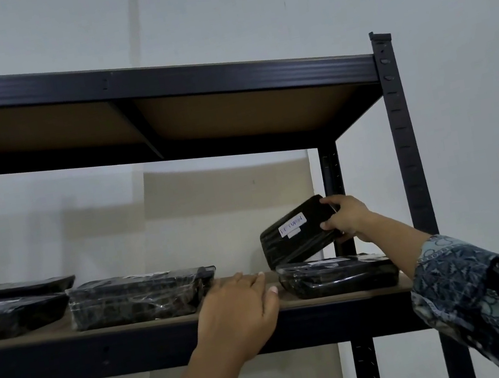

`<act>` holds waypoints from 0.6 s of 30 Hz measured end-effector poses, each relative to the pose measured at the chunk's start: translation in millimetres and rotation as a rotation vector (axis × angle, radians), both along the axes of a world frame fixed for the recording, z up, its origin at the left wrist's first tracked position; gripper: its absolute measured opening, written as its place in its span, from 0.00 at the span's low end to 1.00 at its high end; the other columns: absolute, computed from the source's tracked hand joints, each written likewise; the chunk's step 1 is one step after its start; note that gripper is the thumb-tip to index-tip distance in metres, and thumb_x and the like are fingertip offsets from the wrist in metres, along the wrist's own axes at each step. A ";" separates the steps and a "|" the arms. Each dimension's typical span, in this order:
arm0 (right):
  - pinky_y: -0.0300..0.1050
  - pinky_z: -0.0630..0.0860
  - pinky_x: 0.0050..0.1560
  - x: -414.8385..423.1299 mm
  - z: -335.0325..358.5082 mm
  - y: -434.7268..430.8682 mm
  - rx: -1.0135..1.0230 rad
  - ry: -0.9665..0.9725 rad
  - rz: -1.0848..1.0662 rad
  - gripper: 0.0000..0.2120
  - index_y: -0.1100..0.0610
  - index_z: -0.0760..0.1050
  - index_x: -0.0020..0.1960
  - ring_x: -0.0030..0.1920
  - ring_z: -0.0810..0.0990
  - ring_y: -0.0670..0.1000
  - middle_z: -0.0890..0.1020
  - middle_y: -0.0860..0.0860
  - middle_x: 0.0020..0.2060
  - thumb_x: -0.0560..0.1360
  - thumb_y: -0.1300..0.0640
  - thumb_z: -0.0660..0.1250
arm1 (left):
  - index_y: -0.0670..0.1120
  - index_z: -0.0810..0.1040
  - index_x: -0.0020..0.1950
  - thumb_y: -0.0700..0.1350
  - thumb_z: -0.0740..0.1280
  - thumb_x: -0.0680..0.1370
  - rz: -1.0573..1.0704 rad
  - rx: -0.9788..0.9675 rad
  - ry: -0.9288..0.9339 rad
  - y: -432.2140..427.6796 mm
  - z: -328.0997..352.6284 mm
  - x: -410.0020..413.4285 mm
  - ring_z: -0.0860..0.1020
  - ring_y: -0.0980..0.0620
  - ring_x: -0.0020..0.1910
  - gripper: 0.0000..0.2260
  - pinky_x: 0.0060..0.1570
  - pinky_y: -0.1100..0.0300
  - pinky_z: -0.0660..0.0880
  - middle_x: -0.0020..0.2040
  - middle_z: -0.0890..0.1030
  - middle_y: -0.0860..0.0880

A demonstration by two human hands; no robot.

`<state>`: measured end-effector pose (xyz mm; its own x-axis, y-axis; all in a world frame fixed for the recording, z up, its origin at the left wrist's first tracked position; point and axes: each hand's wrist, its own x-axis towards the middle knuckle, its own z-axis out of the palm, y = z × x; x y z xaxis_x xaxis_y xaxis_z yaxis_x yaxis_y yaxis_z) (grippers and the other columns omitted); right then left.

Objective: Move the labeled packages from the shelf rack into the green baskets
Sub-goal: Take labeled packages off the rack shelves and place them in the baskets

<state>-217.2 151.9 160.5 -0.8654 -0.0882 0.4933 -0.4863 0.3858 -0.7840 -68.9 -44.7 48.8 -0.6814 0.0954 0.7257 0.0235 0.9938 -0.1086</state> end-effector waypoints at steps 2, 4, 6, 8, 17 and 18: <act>0.54 0.82 0.43 7.0 4.4 0.3 -0.014 0.066 0.015 0.31 0.49 0.69 0.68 0.48 0.80 0.58 0.74 0.57 0.59 0.69 0.68 0.71 | 0.50 0.64 0.72 0.58 0.34 0.73 -0.021 0.012 0.026 0.2 -0.5 0.9 0.63 0.54 0.70 0.34 0.66 0.58 0.58 0.71 0.68 0.53; 0.52 0.82 0.43 19.3 7.8 -0.2 -0.041 0.109 0.050 0.31 0.49 0.69 0.69 0.44 0.79 0.55 0.76 0.57 0.56 0.70 0.68 0.71 | 0.50 0.64 0.72 0.57 0.38 0.75 -0.035 0.031 0.037 -0.1 -1.3 0.9 0.64 0.54 0.69 0.31 0.65 0.59 0.61 0.71 0.68 0.52; 0.51 0.81 0.44 35.2 7.4 -0.3 -0.060 0.135 0.081 0.30 0.50 0.68 0.69 0.43 0.78 0.53 0.77 0.55 0.49 0.70 0.67 0.71 | 0.50 0.64 0.72 0.57 0.39 0.75 -0.042 0.045 0.040 0.0 -2.3 1.4 0.64 0.54 0.69 0.30 0.64 0.58 0.63 0.71 0.68 0.52; 0.51 0.81 0.45 53.1 2.3 0.7 -0.074 0.166 0.107 0.30 0.51 0.68 0.70 0.42 0.78 0.51 0.75 0.51 0.42 0.71 0.67 0.70 | 0.49 0.65 0.72 0.58 0.36 0.74 -0.039 0.043 0.052 0.3 -3.0 1.7 0.64 0.53 0.69 0.33 0.63 0.58 0.64 0.70 0.69 0.51; 0.50 0.81 0.49 131.3 -50.1 37.0 -0.309 0.318 0.132 0.28 0.45 0.69 0.68 0.52 0.77 0.54 0.72 0.49 0.48 0.72 0.64 0.70 | 0.44 0.72 0.67 0.56 0.42 0.76 -0.051 0.051 0.202 2.7 -18.7 9.3 0.66 0.47 0.69 0.30 0.66 0.49 0.63 0.66 0.74 0.45; 0.51 0.81 0.50 138.3 -57.8 43.4 -0.332 0.323 0.135 0.27 0.44 0.70 0.67 0.54 0.77 0.54 0.72 0.50 0.49 0.72 0.64 0.70 | 0.43 0.73 0.66 0.55 0.44 0.77 -0.062 0.039 0.226 2.2 -24.1 11.0 0.66 0.46 0.69 0.28 0.66 0.47 0.63 0.66 0.74 0.45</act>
<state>-78.9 195.4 102.7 -0.6552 0.0186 0.7552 -0.7534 0.0565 -0.6551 -57.9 -42.5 24.7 -0.4947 0.1009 0.8632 0.0640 0.9948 -0.0797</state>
